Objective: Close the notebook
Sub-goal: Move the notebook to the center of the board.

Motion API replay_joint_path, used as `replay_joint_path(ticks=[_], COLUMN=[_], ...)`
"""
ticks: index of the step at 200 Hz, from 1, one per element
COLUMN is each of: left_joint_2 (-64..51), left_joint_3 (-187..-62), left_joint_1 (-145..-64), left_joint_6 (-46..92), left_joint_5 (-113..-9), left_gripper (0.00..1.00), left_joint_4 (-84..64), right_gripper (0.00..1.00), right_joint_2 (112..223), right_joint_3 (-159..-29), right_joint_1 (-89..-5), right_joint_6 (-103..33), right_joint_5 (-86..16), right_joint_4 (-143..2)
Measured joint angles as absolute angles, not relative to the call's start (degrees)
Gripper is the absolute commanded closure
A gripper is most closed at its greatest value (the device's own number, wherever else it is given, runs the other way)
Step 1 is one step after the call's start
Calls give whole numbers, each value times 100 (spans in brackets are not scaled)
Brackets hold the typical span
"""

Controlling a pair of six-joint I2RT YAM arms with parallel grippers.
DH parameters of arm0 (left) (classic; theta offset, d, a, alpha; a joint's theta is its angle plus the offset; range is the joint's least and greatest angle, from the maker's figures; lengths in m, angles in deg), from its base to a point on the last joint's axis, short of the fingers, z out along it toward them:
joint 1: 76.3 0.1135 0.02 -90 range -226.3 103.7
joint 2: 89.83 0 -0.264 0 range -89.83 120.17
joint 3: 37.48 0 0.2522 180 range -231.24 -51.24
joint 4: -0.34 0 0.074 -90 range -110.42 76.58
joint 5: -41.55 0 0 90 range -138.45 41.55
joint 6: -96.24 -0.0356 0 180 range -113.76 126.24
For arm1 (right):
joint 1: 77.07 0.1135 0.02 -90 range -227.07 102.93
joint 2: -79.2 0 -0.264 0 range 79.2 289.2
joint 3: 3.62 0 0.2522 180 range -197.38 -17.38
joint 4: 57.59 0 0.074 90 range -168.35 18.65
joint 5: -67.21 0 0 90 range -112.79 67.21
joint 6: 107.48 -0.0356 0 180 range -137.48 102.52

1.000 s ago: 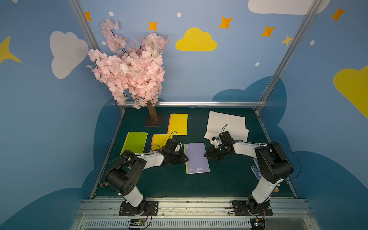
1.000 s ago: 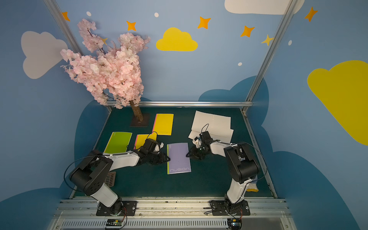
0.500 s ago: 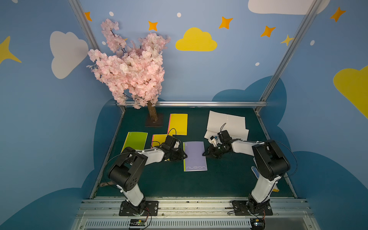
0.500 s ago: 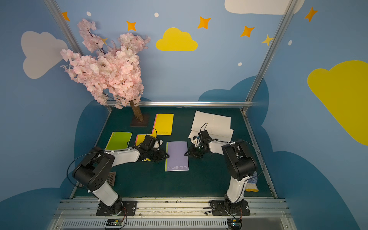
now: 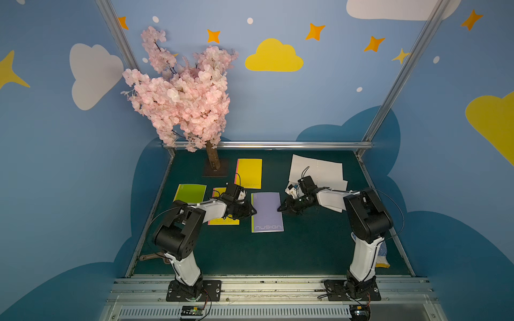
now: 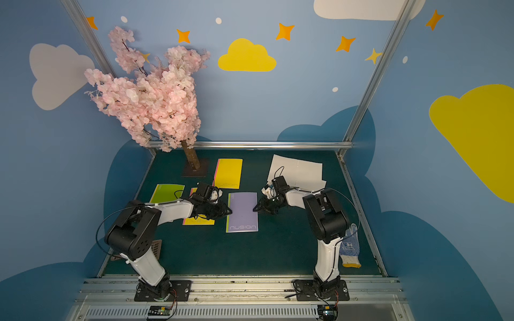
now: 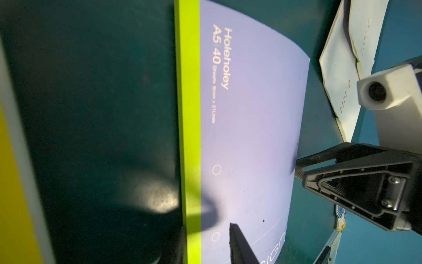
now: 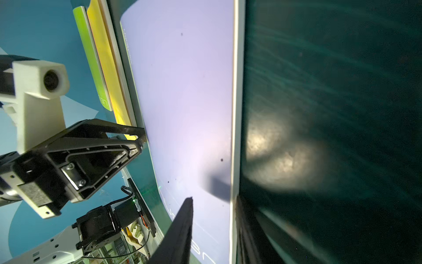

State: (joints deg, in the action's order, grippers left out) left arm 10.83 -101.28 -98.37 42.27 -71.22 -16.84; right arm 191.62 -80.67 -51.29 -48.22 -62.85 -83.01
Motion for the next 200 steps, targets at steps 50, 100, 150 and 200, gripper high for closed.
replay_joint_path(ticks=[50, 100, 150, 200], left_joint_2=[1354, 1617, 1925, 2063], left_joint_3=[-10556, -10919, -11400, -11597], left_joint_1=[-9692, -9515, -9406, -9358], left_joint_6=[4114, 4081, 3987, 3972], left_joint_5=[-7141, -7268, -7360, -7439], left_gripper=[66, 66, 66, 67], left_joint_4=[-2003, -2215, -2541, -2666], right_gripper=[66, 66, 66, 66], right_joint_2=[19431, 19735, 19993, 20102], right_joint_3=[-8517, -9048, -9540, -9737], right_joint_1=[-5129, -5131, -5155, -5182], right_joint_6=[-4826, -4802, -4747, -4699], right_joint_5=[-6307, -6333, -6320, -6309], right_joint_4=[-8535, -8882, -9273, -9411])
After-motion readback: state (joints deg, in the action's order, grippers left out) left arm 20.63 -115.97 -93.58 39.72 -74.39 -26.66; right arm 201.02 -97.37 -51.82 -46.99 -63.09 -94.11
